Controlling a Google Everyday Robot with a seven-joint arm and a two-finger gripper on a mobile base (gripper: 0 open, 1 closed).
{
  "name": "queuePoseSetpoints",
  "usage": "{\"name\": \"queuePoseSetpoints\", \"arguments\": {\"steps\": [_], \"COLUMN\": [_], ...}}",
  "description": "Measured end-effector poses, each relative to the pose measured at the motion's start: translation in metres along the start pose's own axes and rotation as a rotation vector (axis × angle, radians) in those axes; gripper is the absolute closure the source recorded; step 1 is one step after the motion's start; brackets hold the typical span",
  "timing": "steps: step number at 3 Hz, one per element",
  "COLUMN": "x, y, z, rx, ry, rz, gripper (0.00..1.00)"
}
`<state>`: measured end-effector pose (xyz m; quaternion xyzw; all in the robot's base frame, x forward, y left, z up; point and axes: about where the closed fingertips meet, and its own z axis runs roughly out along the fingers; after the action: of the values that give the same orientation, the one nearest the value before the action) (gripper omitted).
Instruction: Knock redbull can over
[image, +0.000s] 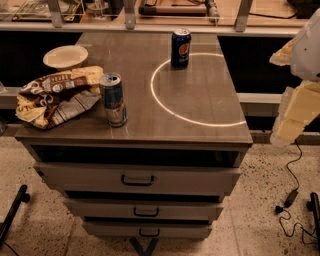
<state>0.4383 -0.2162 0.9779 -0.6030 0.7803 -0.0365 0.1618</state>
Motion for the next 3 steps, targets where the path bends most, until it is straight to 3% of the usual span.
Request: {"name": "queuePoseSetpoints", "arguments": {"steps": [1,2,3], "x": [0.000,-0.035,-0.038], "y": [0.000,-0.015,-0.013], "z": [0.000,0.020,0.023], "rx": [0.000,0.011,-0.001], "ry": [0.000,-0.073,-0.090], "rz": [0.000,-0.040,-0.043], "gripper": [0.00,0.00,0.00]}}
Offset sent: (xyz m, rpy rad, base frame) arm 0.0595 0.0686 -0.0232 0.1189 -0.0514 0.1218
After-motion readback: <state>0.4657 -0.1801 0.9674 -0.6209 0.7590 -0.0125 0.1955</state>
